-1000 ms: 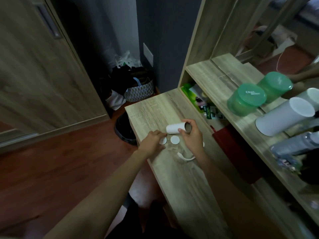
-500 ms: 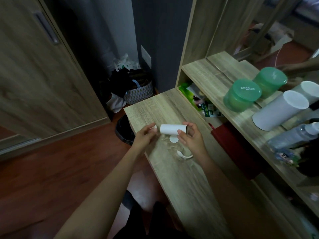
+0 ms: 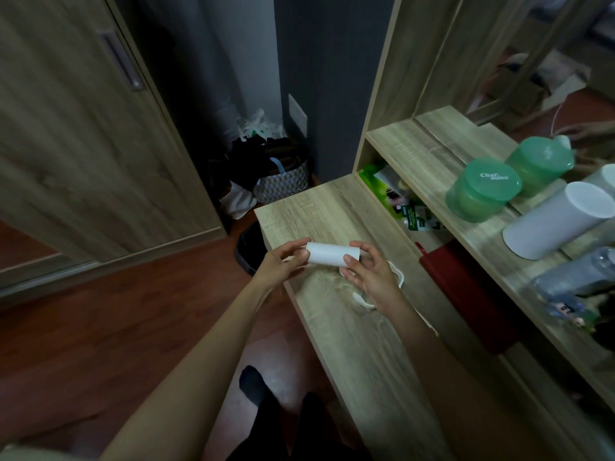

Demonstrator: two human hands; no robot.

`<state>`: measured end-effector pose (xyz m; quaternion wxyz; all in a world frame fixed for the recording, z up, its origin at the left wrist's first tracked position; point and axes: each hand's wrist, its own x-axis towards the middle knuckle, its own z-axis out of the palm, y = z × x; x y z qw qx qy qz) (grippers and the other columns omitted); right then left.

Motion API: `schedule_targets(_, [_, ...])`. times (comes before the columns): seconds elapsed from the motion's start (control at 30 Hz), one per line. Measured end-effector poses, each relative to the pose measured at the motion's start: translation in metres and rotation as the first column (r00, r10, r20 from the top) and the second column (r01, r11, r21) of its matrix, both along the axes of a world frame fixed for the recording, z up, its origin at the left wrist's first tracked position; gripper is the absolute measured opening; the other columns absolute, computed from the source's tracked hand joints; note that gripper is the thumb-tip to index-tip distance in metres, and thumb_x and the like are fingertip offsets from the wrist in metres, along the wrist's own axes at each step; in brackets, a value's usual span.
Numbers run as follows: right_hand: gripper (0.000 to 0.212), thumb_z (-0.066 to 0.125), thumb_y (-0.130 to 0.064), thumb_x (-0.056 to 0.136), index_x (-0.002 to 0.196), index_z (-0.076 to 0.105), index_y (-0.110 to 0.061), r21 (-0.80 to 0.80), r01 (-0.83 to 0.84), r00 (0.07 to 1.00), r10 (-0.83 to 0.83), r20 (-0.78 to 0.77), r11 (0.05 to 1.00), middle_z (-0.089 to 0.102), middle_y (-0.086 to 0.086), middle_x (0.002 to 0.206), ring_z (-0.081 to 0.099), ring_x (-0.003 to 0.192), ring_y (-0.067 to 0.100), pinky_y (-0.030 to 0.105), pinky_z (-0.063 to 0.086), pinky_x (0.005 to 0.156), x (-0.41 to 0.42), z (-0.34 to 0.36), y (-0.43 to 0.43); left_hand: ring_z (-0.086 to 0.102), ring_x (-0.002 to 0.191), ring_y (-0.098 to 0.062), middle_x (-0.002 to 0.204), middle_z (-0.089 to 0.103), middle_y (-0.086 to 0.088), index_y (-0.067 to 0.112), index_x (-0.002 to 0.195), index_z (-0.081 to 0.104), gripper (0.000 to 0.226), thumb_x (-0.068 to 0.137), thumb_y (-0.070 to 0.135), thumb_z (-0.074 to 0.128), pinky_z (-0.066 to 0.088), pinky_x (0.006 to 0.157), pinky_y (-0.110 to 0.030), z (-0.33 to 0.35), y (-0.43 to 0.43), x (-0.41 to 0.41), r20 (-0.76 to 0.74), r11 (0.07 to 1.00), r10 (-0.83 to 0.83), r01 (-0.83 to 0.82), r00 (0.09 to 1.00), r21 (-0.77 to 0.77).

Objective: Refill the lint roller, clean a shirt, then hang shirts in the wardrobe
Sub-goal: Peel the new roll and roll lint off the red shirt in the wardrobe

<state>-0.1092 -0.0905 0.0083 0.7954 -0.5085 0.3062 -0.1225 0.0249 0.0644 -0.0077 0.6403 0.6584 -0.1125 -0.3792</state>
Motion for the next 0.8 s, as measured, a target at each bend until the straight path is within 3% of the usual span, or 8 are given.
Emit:
schedule_targets(0.1, [0.031, 0.064, -0.003, 0.086, 0.113, 0.053, -0.014, 0.009, -0.002, 1.000, 0.002, 0.008, 1.000, 0.063, 0.010, 0.106, 0.063, 0.103, 0.023, 0.029, 0.057, 0.084, 0.003, 0.001, -0.001, 0.073, 0.085, -0.015, 0.119, 0.064, -0.009, 0.018, 0.127, 0.062, 0.035, 0.092, 0.016, 0.062, 0.057, 0.069, -0.019, 0.003, 0.001, 0.001, -0.049, 1.000, -0.012, 0.012, 0.999, 0.000])
schedule_targets(0.23, [0.032, 0.065, -0.007, 0.087, 0.116, 0.055, -0.015, -0.051, -0.070, 0.998, 0.070, -0.005, 0.996, 0.066, 0.008, 0.105, 0.065, 0.100, 0.022, 0.030, 0.057, 0.082, 0.009, 0.003, -0.003, 0.065, 0.105, -0.041, 0.117, 0.066, -0.020, 0.013, 0.124, 0.063, 0.035, 0.089, 0.011, 0.066, 0.055, 0.088, -0.039, 0.006, 0.001, 0.003, -0.208, 0.996, 0.014, -0.032, 0.978, -0.086])
schedule_targets(0.4, [0.036, 0.055, -0.026, 0.094, 0.128, 0.053, -0.015, -0.307, -0.055, 0.991, 0.015, -0.132, 0.950, 0.061, 0.000, 0.117, 0.060, 0.107, 0.015, 0.028, 0.055, 0.085, 0.017, -0.001, -0.021, 0.066, 0.104, -0.041, 0.118, 0.064, -0.022, 0.011, 0.119, 0.066, 0.033, 0.086, 0.010, 0.069, 0.058, 0.083, -0.034, 0.004, 0.007, 0.008, -0.223, 0.983, 0.137, -0.160, 0.965, -0.086])
schedule_targets(0.5, [0.038, 0.063, -0.024, 0.090, 0.124, 0.058, -0.010, -0.673, -0.231, 0.950, 0.014, -0.311, 0.703, 0.061, 0.004, 0.119, 0.057, 0.111, 0.017, 0.026, 0.044, 0.093, 0.014, -0.021, -0.034, 0.065, 0.105, -0.041, 0.124, 0.060, -0.023, 0.011, 0.118, 0.066, 0.031, 0.087, 0.010, 0.069, 0.059, 0.082, -0.032, 0.000, 0.015, 0.013, -0.240, 0.974, 0.188, -0.212, 0.953, -0.080])
schedule_targets(0.57, [0.040, 0.070, -0.024, 0.084, 0.120, 0.062, -0.010, -0.776, -0.433, 0.893, 0.102, -0.438, 0.459, 0.062, 0.009, 0.120, 0.055, 0.115, 0.024, 0.029, 0.039, 0.096, 0.012, -0.039, -0.036, 0.066, 0.103, -0.039, 0.125, 0.058, -0.023, 0.014, 0.115, 0.067, 0.028, 0.087, 0.009, 0.069, 0.059, 0.081, -0.030, -0.002, 0.018, 0.015, -0.243, 0.971, 0.195, -0.222, 0.950, -0.089])
schedule_targets(0.63, [0.042, 0.072, -0.026, 0.081, 0.121, 0.063, -0.015, -0.783, -0.552, 0.832, 0.124, -0.541, 0.286, 0.059, 0.009, 0.123, 0.051, 0.116, 0.026, 0.032, 0.037, 0.096, 0.010, -0.049, -0.033, 0.068, 0.100, -0.038, 0.125, 0.059, -0.022, 0.014, 0.114, 0.067, 0.029, 0.086, 0.009, 0.069, 0.060, 0.079, -0.028, -0.002, 0.020, 0.016, -0.252, 0.967, 0.206, -0.236, 0.945, -0.095])
schedule_targets(0.7, [0.040, 0.067, -0.025, 0.084, 0.124, 0.061, -0.020, -0.787, -0.586, 0.809, 0.086, -0.581, 0.195, 0.055, 0.007, 0.127, 0.048, 0.118, 0.026, 0.034, 0.037, 0.096, 0.010, -0.054, -0.031, 0.068, 0.100, -0.037, 0.125, 0.059, -0.021, 0.013, 0.115, 0.067, 0.029, 0.085, 0.010, 0.070, 0.059, 0.081, -0.029, -0.002, 0.020, 0.016, -0.254, 0.964, 0.219, -0.248, 0.942, -0.091])
schedule_targets(0.8, [0.039, 0.060, -0.017, 0.088, 0.126, 0.059, -0.019, -0.778, -0.607, 0.794, 0.082, -0.603, 0.164, 0.054, 0.008, 0.126, 0.049, 0.116, 0.025, 0.033, 0.039, 0.095, 0.011, -0.055, -0.032, 0.066, 0.103, -0.039, 0.126, 0.059, -0.023, 0.015, 0.112, 0.068, 0.027, 0.085, 0.010, 0.070, 0.060, 0.080, -0.029, -0.002, 0.021, 0.018, -0.248, 0.966, 0.215, -0.243, 0.945, -0.087])
